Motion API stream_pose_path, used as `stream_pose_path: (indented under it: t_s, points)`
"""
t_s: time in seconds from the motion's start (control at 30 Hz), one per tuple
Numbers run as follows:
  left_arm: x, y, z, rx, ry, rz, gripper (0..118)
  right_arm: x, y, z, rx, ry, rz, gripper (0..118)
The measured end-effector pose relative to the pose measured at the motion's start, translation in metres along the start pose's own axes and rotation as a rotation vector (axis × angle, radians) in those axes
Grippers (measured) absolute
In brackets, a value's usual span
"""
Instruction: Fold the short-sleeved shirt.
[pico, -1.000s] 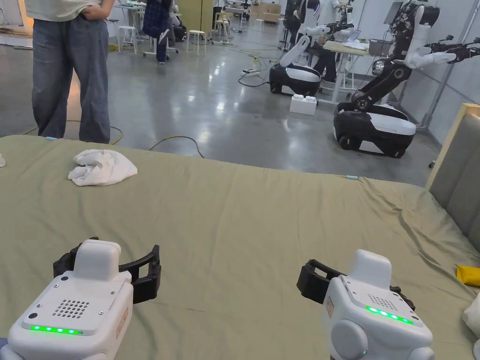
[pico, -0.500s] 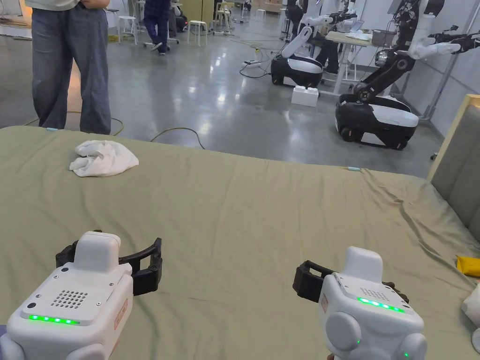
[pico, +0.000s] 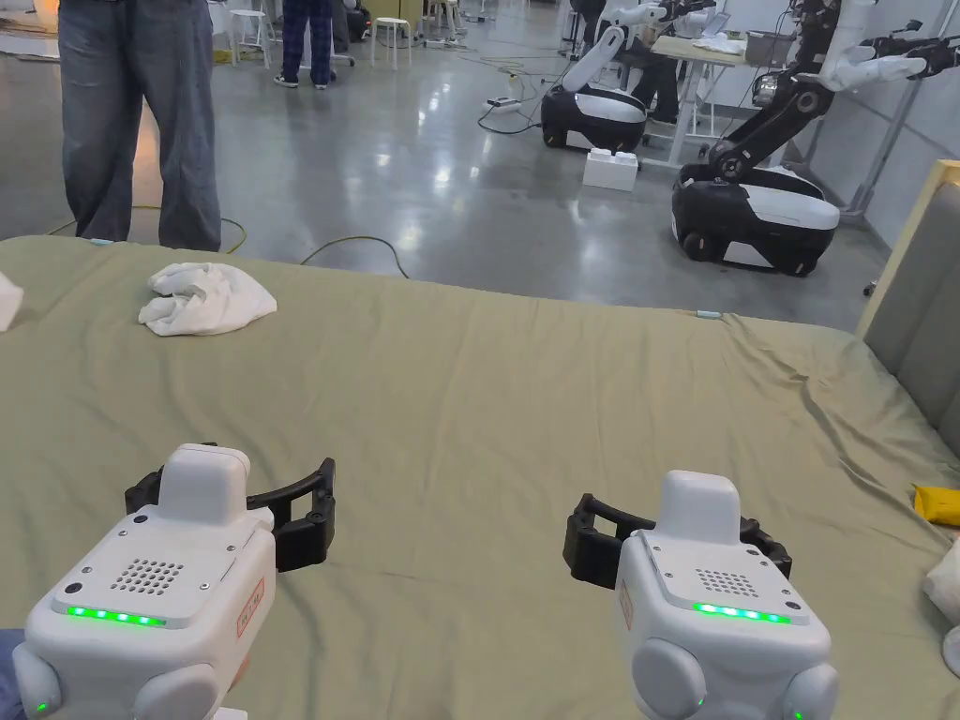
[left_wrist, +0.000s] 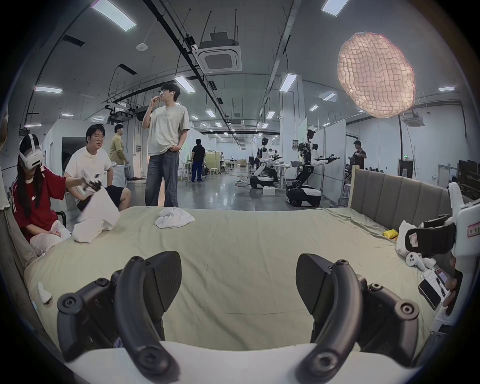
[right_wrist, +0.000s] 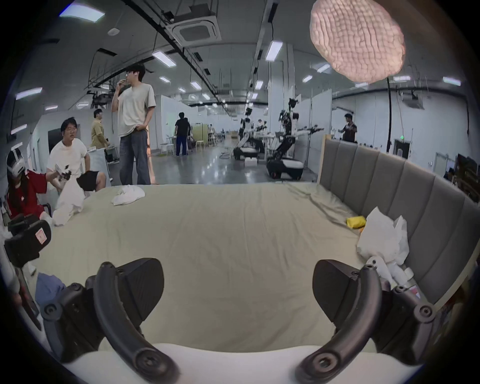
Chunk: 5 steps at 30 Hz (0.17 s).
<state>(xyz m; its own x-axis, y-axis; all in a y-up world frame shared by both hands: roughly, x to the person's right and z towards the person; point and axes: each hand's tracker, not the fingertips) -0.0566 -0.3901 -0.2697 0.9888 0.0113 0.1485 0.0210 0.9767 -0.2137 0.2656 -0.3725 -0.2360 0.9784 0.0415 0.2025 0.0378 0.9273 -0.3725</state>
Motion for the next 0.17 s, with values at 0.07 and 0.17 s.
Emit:
stream_pose_path:
  t_s: [0.07,0.17]
  points:
    - [-0.0011,0.0010,-0.0003,0.000,0.002,0.002,96,-0.0016,0.0014,-0.0001,-0.009,-0.015,-0.004,113]
    - [-0.0029,0.0012,0.0002,0.000,0.006,0.011,96,0.0002,0.0032,0.0013,-0.010,0.016,-0.009,113]
